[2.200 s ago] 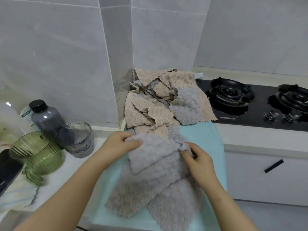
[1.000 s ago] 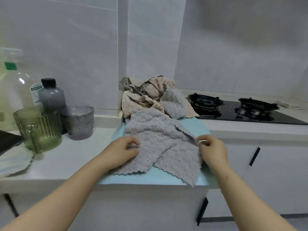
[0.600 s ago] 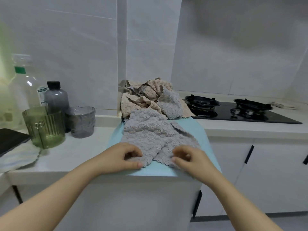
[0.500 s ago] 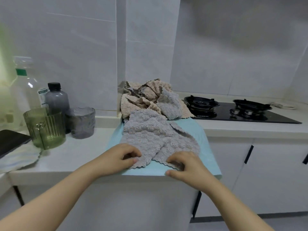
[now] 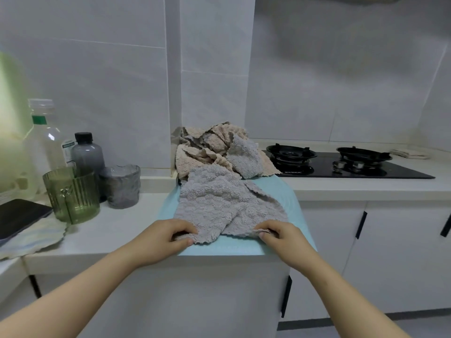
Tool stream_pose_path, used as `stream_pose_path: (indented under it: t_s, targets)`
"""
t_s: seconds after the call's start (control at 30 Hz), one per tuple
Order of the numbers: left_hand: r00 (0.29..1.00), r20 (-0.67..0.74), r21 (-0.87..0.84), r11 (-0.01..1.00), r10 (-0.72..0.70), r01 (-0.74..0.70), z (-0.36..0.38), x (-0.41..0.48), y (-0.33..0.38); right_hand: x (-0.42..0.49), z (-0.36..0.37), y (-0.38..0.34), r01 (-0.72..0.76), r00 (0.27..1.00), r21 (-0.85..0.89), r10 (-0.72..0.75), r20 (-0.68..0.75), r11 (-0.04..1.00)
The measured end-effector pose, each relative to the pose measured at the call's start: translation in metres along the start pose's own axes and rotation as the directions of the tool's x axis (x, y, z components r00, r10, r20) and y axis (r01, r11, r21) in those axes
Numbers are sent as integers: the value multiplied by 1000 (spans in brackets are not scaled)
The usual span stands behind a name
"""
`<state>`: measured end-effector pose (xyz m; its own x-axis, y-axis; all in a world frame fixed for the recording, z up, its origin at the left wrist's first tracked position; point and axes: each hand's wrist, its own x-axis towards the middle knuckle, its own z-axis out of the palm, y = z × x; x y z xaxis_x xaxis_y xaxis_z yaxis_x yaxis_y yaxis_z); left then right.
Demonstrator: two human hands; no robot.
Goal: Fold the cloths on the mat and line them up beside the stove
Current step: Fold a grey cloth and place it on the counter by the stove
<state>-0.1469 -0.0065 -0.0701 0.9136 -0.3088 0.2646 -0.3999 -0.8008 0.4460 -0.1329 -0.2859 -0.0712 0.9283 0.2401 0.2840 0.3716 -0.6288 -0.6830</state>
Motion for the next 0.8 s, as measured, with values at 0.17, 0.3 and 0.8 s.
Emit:
stream_pose_path:
  t_s: [0.17, 0.3, 0.8]
  targets:
    - [987, -157, 62, 998, -22, 32, -9, 0, 5, -4, -13, -9, -12, 983, 173, 43, -178, 985]
    - [965, -262, -74, 997, -18, -1, -30, -5, 12, -8, -33, -19, -46, 969, 384, 135, -208, 922]
    - [978, -93, -253, 954, -188, 159, -20, 40, 6, 23, -20, -7, -201, 978, 213, 208, -12, 956]
